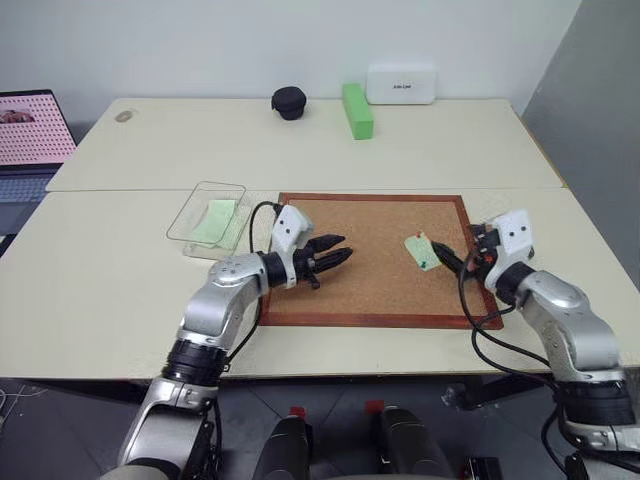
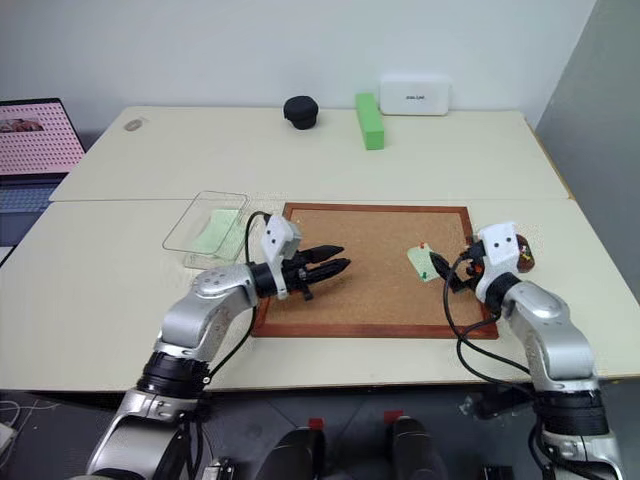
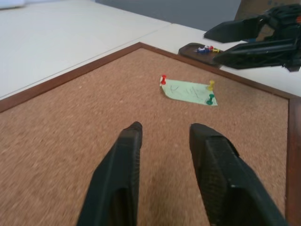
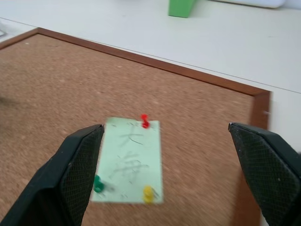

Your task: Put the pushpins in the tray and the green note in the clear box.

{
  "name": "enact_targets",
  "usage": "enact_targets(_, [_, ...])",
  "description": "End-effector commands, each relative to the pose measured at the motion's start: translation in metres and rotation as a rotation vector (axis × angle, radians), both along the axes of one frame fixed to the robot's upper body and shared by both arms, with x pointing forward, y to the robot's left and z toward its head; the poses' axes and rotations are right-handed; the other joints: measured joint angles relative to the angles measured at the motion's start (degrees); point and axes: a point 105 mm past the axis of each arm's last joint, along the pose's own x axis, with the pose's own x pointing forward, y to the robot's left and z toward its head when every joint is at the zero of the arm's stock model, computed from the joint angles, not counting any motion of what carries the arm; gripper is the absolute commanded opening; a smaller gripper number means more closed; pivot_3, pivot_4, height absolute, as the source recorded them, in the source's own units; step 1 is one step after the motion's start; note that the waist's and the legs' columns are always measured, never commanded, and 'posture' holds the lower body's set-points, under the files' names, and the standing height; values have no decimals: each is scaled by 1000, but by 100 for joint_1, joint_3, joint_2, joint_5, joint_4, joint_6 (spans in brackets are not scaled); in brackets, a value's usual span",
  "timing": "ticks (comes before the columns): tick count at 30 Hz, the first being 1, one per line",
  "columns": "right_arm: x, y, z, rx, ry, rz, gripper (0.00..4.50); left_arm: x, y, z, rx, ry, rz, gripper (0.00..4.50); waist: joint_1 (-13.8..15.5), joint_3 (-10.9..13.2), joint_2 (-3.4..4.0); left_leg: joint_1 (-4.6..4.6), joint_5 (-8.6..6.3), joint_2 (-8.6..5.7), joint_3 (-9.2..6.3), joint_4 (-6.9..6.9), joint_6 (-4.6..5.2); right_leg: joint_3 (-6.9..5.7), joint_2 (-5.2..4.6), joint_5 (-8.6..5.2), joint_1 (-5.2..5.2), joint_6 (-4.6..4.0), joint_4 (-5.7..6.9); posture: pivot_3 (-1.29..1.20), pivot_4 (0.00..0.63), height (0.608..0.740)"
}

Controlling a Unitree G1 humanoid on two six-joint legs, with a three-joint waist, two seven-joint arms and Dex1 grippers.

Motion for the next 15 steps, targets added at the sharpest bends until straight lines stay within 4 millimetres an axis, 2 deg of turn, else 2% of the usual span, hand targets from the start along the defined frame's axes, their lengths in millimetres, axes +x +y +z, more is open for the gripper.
enact_targets(1, [11,10,2,-20,-17,37,4500,2,-16,0,-11,-36,-34,801,-2,0,0,0,0,0,1,0,0,1,0,0,1,0,0,0,150,740])
enact_targets(5, [22,13,-6,-20,35,33,4500,3,-21,-5,3,-34,-56,66,-14,0,0,3,0,4,0,-2,0,0,3,0,-1,-1,4,0,150,740])
enact_targets(8, [30,15,-6,-16,37,31,4500,2,-23,-12,20,-17,-63,26,-12,0,0,2,0,2,0,-1,0,1,2,0,-1,-1,5,0,150,740])
enact_targets(13, [46,25,-6,-20,37,44,4500,-1,-23,-50,123,98,-65,26,-21,0,1,4,0,1,1,-1,0,2,1,1,0,-1,6,0,150,740])
enact_targets(15, [49,29,-8,-20,43,54,4500,-4,-23,-58,134,121,-71,26,-12,-4,6,4,0,2,0,-1,0,0,2,1,-1,-1,7,0,150,740])
